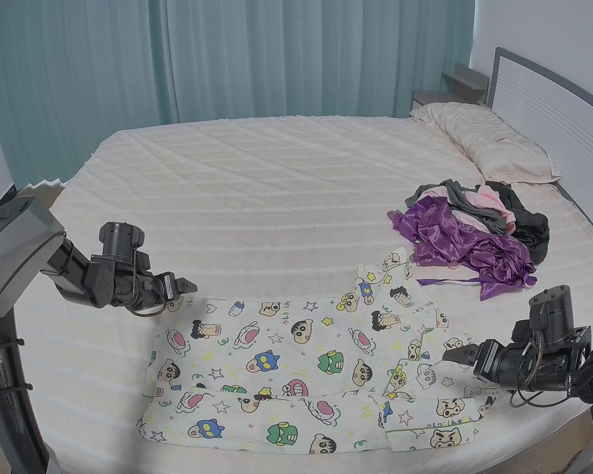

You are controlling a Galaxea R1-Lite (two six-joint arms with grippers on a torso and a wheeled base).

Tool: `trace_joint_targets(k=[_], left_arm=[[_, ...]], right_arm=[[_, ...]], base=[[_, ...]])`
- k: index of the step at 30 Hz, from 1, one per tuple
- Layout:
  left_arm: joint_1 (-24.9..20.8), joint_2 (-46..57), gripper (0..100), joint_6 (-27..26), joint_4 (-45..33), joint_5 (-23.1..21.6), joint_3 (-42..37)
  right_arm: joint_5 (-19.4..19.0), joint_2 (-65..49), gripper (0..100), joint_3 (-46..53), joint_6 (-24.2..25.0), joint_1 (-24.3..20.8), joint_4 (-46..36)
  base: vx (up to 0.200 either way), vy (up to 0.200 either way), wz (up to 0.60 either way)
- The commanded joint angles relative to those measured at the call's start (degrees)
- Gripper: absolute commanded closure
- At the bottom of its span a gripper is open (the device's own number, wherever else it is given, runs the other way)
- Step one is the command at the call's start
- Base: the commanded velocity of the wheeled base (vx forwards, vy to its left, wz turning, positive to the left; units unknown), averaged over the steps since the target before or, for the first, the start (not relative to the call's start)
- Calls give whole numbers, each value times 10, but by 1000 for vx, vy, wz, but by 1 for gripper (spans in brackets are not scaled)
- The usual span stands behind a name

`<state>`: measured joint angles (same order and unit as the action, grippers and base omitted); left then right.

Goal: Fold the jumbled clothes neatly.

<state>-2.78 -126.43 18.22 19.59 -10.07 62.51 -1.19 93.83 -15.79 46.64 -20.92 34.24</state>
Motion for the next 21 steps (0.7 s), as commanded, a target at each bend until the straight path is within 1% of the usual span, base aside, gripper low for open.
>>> trace_joint_targets(k=[1,9,15,16,21], left_arm=[[12,-53,0,-6,-5,-9,28],[12,-55,0,-6,-2,-51,24],[12,-68,0,-6,2,-54,32],[12,-68,100,-6,2,-54,32],[13,-70,100,-5,2,-57,31]], right_arm=[[-1,5,0,1,-1,0,0],[-1,6,0,1,-1,0,0],[-15,6,0,2,-1,0,0],[-15,6,0,2,-1,0,0],[-16,6,0,-4,-1,1,1]], base=[[0,0,0],[0,0,0],[0,0,0],[0,0,0],[0,0,0]])
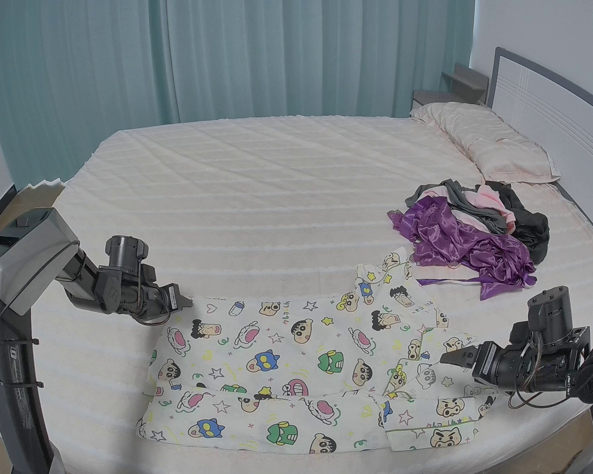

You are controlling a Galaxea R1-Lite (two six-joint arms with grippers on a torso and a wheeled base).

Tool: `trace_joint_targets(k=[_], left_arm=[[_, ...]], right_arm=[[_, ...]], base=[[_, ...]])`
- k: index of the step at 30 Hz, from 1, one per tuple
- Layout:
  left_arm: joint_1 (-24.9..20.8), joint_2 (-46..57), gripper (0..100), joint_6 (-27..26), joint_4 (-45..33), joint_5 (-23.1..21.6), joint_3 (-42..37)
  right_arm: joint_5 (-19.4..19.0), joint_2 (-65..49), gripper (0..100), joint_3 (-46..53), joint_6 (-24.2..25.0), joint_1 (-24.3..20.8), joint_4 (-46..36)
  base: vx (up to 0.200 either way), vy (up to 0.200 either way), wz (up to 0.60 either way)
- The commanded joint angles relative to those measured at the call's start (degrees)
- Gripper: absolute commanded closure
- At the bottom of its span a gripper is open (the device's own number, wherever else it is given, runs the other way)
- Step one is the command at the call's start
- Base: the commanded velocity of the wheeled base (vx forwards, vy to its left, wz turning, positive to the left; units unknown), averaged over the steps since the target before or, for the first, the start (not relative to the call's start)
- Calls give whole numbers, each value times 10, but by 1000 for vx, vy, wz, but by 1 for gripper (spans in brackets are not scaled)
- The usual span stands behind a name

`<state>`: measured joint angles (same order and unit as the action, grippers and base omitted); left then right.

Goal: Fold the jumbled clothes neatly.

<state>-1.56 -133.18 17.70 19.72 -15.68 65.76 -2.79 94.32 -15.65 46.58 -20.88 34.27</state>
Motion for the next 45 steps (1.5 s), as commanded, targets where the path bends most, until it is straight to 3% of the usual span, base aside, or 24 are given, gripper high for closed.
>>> trace_joint_targets(k=[1,5,11,17,22,27,30,37,45], left_arm=[[2,-1,100,2,1,-1,-2],[8,9,100,12,1,6,-5],[8,36,100,68,0,7,-9],[4,41,100,67,1,6,-23],[2,42,100,68,1,3,-35],[-2,42,100,69,23,3,-49],[-3,42,100,70,42,5,-61],[-3,42,100,72,51,5,-63],[-3,42,100,72,50,5,-63]], right_arm=[[1,1,0,-10,-2,2,2],[-4,24,0,-73,-32,34,1],[-7,129,0,-230,-93,69,-40],[-8,245,0,-398,-112,84,-133],[-9,327,0,-485,-155,106,-144],[-13,375,0,-531,-218,117,-144],[-38,390,0,-547,-245,120,-142],[-98,397,0,-560,-252,122,-141],[-103,427,0,-589,-269,124,-137]], base=[[0,0,0],[0,0,0],[0,0,0],[0,0,0],[0,0,0],[0,0,0],[0,0,0],[0,0,0],[0,0,0]])
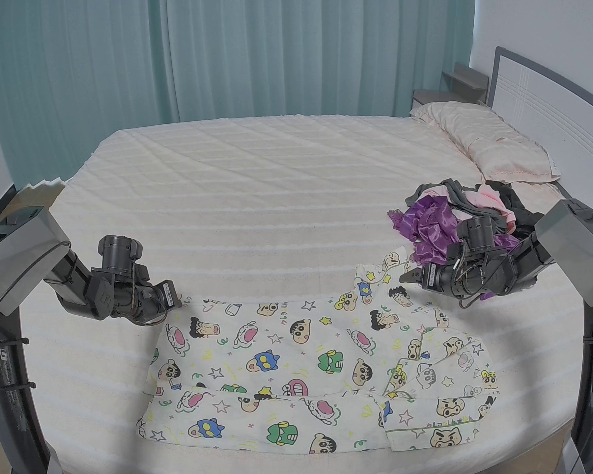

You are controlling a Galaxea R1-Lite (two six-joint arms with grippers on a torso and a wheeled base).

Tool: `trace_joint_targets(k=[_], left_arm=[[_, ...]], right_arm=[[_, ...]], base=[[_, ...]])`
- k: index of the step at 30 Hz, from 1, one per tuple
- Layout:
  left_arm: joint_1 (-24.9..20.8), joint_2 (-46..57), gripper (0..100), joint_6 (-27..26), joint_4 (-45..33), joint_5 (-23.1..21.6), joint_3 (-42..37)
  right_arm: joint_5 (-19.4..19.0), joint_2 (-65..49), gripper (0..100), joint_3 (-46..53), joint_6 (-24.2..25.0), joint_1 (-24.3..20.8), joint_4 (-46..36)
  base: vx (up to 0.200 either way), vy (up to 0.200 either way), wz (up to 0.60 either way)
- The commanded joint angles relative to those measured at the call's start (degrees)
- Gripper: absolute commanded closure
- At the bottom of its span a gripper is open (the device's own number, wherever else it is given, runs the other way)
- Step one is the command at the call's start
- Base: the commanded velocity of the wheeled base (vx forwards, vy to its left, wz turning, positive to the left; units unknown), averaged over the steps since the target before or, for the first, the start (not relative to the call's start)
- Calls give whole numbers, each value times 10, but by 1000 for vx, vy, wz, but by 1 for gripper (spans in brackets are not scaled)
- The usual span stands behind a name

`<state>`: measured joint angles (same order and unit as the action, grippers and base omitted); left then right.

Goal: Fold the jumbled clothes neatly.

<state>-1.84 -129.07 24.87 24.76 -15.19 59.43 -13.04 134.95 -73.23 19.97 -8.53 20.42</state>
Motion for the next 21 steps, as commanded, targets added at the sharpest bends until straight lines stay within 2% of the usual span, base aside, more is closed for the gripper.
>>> trace_joint_targets(k=[1,11,15,16,21], left_arm=[[0,1,100,0,-1,0,-1],[0,1,100,1,0,0,0],[0,0,100,1,-1,0,0],[0,0,100,1,-1,0,0],[0,0,100,1,-1,0,0]], right_arm=[[-1,26,0,-17,-5,0,3],[-4,51,0,-25,-7,-6,40],[-18,47,0,-17,-2,-6,40],[-18,47,100,-17,-2,-6,40],[-23,44,100,-12,0,-2,41]], base=[[0,0,0],[0,0,0],[0,0,0],[0,0,0],[0,0,0]])
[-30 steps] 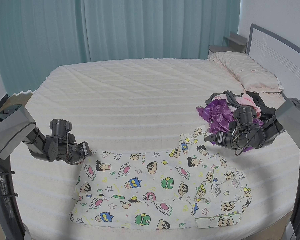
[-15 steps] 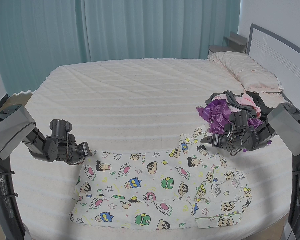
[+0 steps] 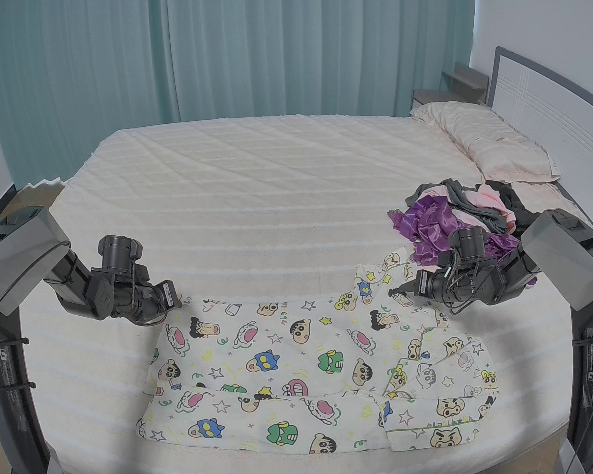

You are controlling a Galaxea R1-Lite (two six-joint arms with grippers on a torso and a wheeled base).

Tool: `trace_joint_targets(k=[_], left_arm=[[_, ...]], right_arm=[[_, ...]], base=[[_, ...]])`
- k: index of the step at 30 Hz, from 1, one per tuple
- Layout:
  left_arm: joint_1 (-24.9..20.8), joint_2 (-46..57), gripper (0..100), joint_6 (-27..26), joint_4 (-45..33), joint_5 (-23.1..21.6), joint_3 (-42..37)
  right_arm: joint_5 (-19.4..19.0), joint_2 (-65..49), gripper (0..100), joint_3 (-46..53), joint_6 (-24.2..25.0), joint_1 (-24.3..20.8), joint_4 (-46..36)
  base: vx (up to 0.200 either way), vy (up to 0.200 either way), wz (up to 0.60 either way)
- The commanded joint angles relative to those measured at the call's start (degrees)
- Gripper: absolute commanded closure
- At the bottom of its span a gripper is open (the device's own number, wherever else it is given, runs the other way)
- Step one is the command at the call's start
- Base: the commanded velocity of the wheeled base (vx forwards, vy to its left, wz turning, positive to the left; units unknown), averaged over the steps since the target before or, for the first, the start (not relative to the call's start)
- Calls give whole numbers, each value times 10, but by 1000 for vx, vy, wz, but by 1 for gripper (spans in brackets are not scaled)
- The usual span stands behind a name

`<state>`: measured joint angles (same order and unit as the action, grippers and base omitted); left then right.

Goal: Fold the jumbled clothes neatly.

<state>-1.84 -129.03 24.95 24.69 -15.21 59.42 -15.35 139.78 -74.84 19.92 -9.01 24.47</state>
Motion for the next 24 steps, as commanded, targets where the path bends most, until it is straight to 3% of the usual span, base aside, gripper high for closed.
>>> trace_joint_targets(k=[1,8,24], left_arm=[[1,-1,100,0,0,0,0],[0,-1,100,-1,0,0,0],[7,14,100,1,14,3,-1]], right_arm=[[0,-5,100,6,0,3,1],[-3,-15,100,23,0,9,8],[-18,-51,100,105,35,28,139]], base=[[0,0,0],[0,0,0],[0,0,0]])
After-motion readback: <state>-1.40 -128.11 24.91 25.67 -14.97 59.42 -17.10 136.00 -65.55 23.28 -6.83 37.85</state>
